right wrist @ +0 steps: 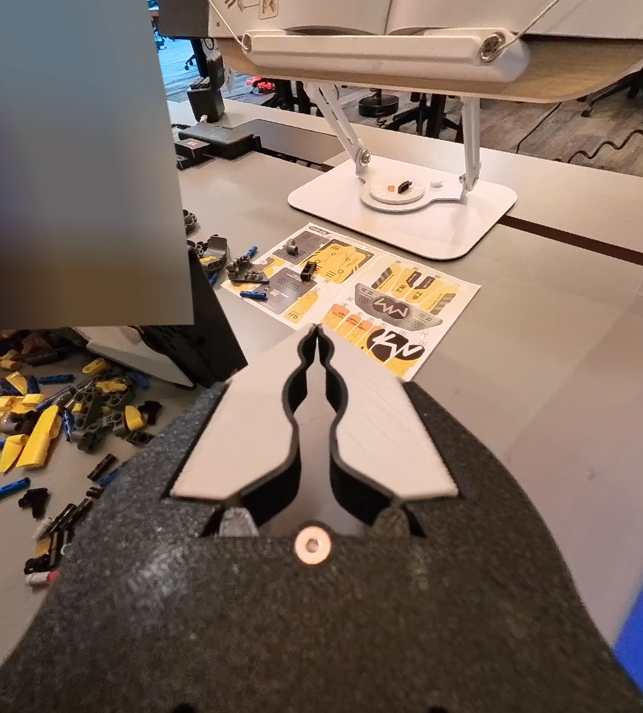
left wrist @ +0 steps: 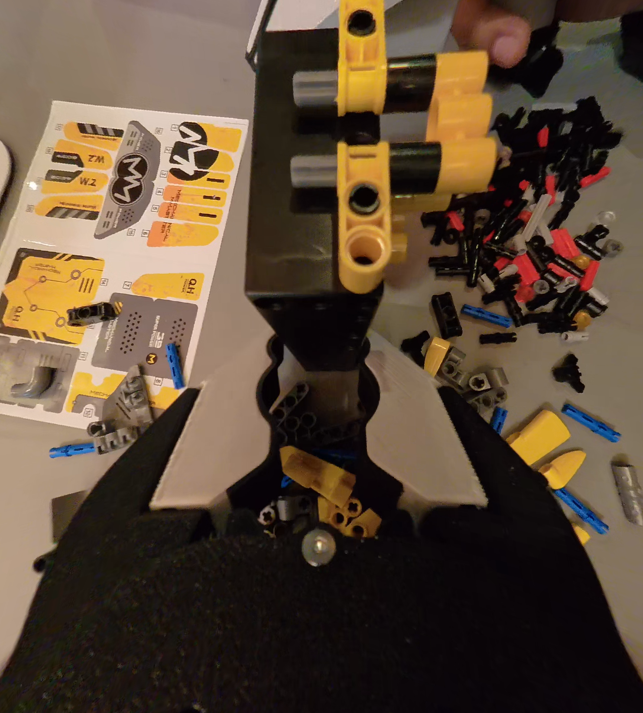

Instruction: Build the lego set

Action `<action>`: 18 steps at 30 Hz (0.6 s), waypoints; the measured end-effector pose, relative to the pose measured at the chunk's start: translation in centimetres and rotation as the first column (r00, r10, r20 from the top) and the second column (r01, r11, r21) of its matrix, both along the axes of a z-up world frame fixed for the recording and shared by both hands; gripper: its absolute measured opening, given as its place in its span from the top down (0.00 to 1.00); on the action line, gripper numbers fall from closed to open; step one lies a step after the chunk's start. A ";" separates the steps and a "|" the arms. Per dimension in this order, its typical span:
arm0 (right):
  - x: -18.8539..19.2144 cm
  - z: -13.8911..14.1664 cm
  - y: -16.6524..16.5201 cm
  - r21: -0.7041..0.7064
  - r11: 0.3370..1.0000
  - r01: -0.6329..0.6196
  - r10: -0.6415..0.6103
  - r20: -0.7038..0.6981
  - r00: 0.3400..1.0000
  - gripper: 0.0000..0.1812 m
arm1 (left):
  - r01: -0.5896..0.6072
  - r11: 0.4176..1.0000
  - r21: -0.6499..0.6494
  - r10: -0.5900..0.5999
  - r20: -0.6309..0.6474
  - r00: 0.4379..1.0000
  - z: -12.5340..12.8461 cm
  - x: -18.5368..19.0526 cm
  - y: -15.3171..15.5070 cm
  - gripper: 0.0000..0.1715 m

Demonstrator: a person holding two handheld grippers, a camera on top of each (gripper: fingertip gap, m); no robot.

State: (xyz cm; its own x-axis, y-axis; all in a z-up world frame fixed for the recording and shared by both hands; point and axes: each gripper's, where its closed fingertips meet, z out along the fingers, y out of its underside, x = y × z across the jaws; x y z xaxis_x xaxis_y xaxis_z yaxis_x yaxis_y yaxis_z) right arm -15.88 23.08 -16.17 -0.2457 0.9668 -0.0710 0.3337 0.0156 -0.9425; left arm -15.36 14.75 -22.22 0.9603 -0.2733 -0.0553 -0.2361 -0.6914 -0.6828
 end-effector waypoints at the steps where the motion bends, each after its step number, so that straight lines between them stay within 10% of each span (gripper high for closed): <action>1: 0.0 0.0 0.0 0.013 1.000 0.004 -0.004 -0.003 1.000 1.00 | -0.005 1.000 -0.004 0.004 -0.017 1.000 0.0 -0.2 -0.1 0.77; 18: 0.5 2.8 -0.9 0.089 0.996 0.015 -0.005 -0.112 0.994 1.00 | -0.069 0.995 0.067 0.069 -0.003 0.998 4.0 -1.9 -4.0 0.72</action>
State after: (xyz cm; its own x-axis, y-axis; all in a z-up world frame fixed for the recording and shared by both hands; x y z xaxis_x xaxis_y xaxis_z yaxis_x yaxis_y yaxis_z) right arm -15.41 22.18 -13.40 -0.2371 0.9705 0.0431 0.2272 0.0985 -0.9688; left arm -17.23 10.80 -18.21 0.9765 -0.2016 -0.0765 -0.1930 -0.6589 -0.7270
